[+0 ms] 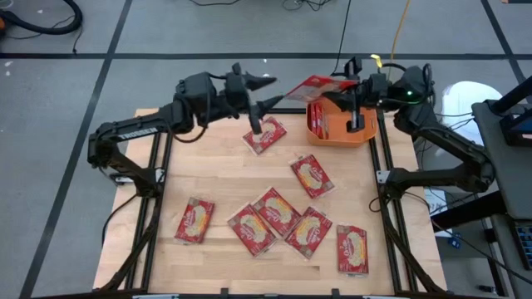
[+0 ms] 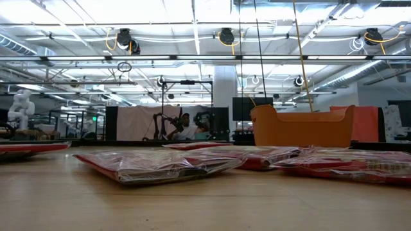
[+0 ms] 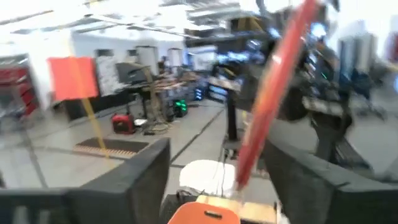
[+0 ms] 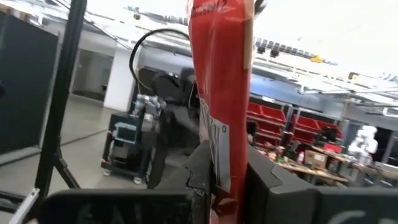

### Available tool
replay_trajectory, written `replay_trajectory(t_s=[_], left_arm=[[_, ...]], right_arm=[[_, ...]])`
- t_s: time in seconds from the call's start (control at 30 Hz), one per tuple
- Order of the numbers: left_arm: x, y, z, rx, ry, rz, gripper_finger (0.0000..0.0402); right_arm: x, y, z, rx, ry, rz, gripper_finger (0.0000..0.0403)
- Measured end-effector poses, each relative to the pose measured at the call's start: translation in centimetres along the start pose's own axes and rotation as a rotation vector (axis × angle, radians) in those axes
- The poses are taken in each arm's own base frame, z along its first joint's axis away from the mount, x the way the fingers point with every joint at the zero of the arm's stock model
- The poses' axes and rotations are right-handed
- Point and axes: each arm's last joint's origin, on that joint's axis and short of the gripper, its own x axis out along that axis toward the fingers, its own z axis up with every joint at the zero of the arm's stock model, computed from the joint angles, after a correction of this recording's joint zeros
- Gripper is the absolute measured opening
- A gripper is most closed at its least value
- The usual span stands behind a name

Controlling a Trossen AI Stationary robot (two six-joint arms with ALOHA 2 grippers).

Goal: Sort popcorn bags into baskets
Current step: Put the red popcorn bag into the orange bin

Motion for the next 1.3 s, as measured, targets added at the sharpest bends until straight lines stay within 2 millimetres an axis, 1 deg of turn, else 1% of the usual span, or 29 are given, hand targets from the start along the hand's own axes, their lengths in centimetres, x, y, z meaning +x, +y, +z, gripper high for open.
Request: replay_trajectory(t_s=[0.1, 0.17, 0.23, 0.3, 0.4, 0.6, 0.7, 0.8, 0.97, 1.17, 1.3], left_arm=[[-1.6, 0.6, 0.9, -0.113, 0.036, 0.097, 0.0303], [-2.6, 0.9, 1.3, -0.175, 0.067, 0.154, 0.0317], [-3.6, 1.1, 1.3, -0.220, 0.127, 0.198, 0.0322], [-4.2, 1.2, 1.0, -0.236, 0.184, 0.234, 0.0321], [-5.0, 1.3, 0.5, -0.267, 0.276, 0.255, 0.0310], [-5.8, 1.2, -1.2, -0.383, 0.441, 0.303, 0.0275], [-6.2, 1.1, -1.8, -0.408, 0.521, 0.324, 0.0259], [-6.6, 1.1, -2.5, -0.424, 0.587, 0.341, 0.0245], [-6.9, 1.1, -2.8, -0.393, 0.638, 0.343, 0.0230], [-7.1, 1.1, -3.0, -0.362, 0.672, 0.339, 0.0229], [-7.3, 1.1, -3.3, -0.354, 0.703, 0.344, 0.0230]], right_arm=[[-0.8, 0.1, 0.6, -0.030, 0.043, -0.006, 0.0039], [-1.1, 0.2, 1.5, -0.060, 0.081, 0.004, 0.0043], [-1.4, 0.3, 2.6, -0.105, 0.128, 0.012, 0.0046], [-1.6, 0.2, 3.5, -0.153, 0.194, 0.022, 0.0046], [-1.8, 0.0, 4.2, -0.229, 0.332, 0.029, 0.0047], [-2.4, -0.6, 3.8, -0.445, 0.707, -0.002, 0.0047], [-2.7, -0.8, 2.5, -0.567, 0.913, 0.028, 0.0047], [-2.9, -1.0, 0.6, -0.698, 1.114, 0.122, 0.0047], [-3.1, -1.7, -2.8, -0.927, 1.427, 0.306, 0.0047], [-3.3, -2.6, -7.8, -0.941, 1.613, 0.317, 0.0047], [-3.9, -2.7, -11.3, -0.986, 1.707, 0.416, 0.0047]])
